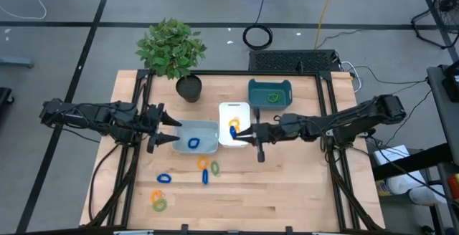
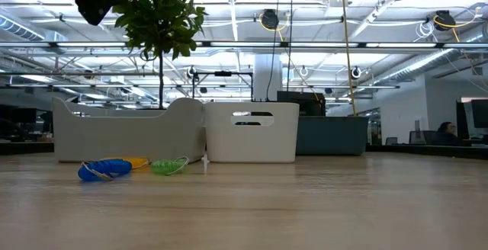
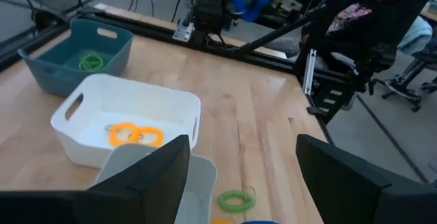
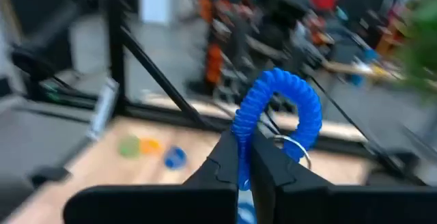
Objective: Sort spring keychains
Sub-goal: Put the blue spring keychain into the gray bin
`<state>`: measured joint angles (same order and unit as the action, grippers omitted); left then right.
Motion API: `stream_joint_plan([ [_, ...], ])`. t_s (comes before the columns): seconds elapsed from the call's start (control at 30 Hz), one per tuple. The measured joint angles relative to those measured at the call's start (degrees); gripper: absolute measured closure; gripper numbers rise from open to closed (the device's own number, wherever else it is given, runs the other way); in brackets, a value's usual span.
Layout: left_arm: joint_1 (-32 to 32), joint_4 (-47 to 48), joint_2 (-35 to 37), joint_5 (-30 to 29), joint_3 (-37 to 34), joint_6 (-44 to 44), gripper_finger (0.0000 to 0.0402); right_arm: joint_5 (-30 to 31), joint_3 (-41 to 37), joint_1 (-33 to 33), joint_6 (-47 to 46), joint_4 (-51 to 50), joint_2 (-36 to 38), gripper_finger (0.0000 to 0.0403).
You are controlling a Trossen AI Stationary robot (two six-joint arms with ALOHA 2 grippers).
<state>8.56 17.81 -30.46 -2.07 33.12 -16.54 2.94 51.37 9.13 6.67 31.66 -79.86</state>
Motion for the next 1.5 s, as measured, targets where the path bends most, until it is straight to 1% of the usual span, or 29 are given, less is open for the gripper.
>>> stream_joint_plan([
  [0.1, 0.0, -1.16, 0.0, 0.01, 0.0, 3.38, 0.0128, -4.94, 0.0, 0.0, -0.54, 6.55, -1.95, 0.0402],
  [0.23, 0.0, -4.7, -0.52, 0.0, 0.0, 5.84, 0.0128, -9.41, 0.28, -0.02, -2.14, 12.24, -4.03, 0.0402],
  [0.4, 0.0, -11.9, -2.91, 0.36, 0.02, 8.39, 0.0128, -10.71, 4.18, -0.02, -2.53, 11.0, -6.75, 0.0402],
  [0.47, 0.0, -13.94, -4.21, 0.49, 0.02, 9.92, 0.0128, -11.02, 6.36, -0.05, -2.13, 8.38, -7.58, 0.0402],
  [0.63, 0.0, -16.23, -6.43, 0.52, 0.04, 13.43, 0.0128, -16.66, 12.14, -0.79, -1.17, 2.26, -8.23, 0.0402],
  [0.7, 0.02, -17.64, -7.29, 0.55, 0.04, 14.76, 0.0128, -16.94, 13.39, -1.04, -0.91, 1.32, -8.08, 0.0402],
  [0.77, 0.15, -19.91, -8.13, 1.11, 0.04, 16.16, 0.0128, -17.92, 14.07, -1.43, -0.55, 1.21, -8.15, 0.0402],
  [0.87, 0.26, -24.67, -9.87, 3.05, 0.04, 18.31, 0.0128, -21.15, 15.01, -2.08, -0.88, 0.84, -8.23, 0.0402],
  [0.97, 0.3, -28.46, -11.57, 4.07, 0.04, 19.54, 0.0128, -21.31, 15.32, -2.08, -1.15, 1.13, -8.1, 0.0402],
  [1.13, 0.28, -31.92, -14.16, 4.11, 0.04, 21.48, 0.0128, -21.36, 15.3, -2.05, -1.06, 1.03, -8.18, 0.0402],
  [1.23, 0.28, -35.19, -15.92, 5.69, 0.04, 22.49, 0.0128, -23.71, 15.3, -2.05, -1.48, 2.04, -8.35, 0.0402],
  [1.33, 0.28, -35.97, -17.9, 7.13, 1.45, 23.15, 0.0128, -24.25, 15.97, -2.24, -1.55, 4.95, -10.89, 0.0402],
  [1.47, 0.28, -35.77, -20.89, 8.28, 4.27, 24.14, 0.0128, -24.63, 19.57, -3.25, -2.94, 4.1, -15.0, 0.0402],
  [1.5, 0.26, -35.51, -21.62, 8.79, 4.9, 24.46, 0.0128, -25.6, 20.79, -3.61, -3.05, 3.35, -16.07, 0.0402],
])
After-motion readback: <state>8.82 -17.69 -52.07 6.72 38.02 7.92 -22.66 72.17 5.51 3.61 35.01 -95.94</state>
